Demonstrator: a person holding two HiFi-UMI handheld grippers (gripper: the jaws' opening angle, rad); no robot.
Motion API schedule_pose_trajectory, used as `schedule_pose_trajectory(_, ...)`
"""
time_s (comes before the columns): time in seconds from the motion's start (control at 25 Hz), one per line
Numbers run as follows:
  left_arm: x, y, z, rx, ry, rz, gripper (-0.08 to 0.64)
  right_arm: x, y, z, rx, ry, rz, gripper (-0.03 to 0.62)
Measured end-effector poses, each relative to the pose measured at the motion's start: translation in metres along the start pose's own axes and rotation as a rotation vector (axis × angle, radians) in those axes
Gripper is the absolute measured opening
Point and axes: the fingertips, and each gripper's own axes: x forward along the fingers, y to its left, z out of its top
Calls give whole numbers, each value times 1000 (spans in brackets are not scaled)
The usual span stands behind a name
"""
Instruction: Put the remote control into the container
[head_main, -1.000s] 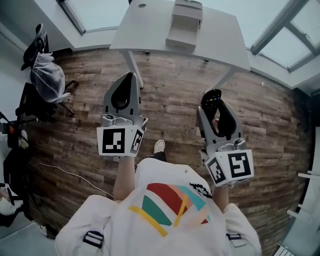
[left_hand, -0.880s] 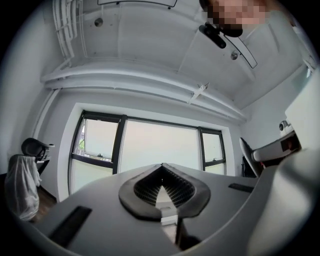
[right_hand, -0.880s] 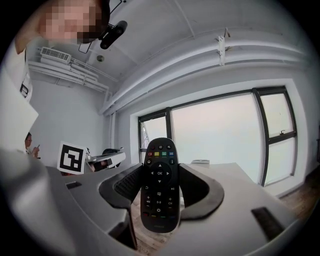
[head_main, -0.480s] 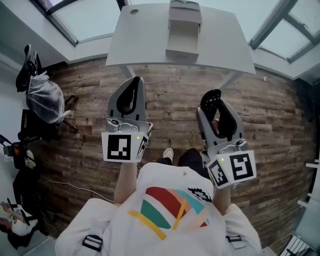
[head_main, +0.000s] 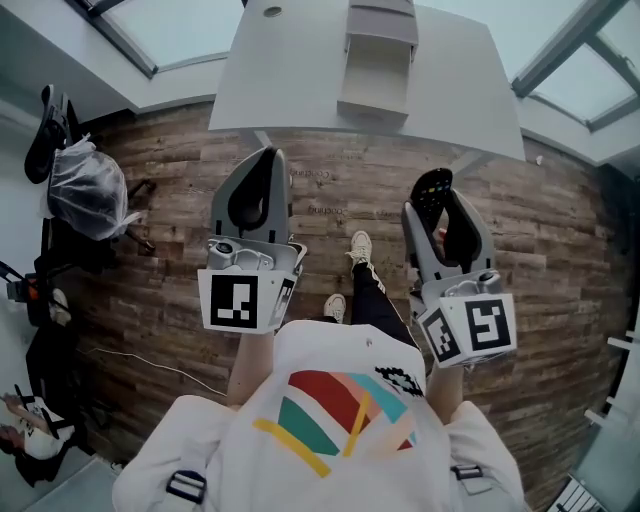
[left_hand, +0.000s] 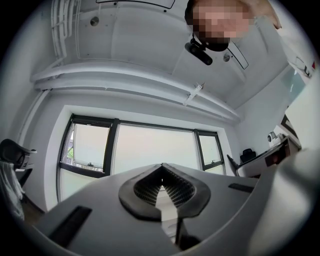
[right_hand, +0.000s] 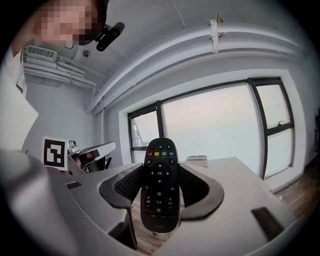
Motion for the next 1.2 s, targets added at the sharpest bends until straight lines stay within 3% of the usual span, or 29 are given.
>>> schedule_pose_trajectory(0.28,39,-1,-1,61,25,-17,6,46,-28,1,26,14,15,232)
schedule_pose_trajectory(0.64,89,4,-40,-10,95,1,6,73,-68,-9,52,66,2,233)
schedule_pose_trajectory(0.96,132,-5,-38,58,118,-16,6,88,-103,-10,139,52,-3,232)
schedule_pose_trajectory(1.2,167,-20,-24,105,92,-53,6,109,-125,13,144,13,16,232)
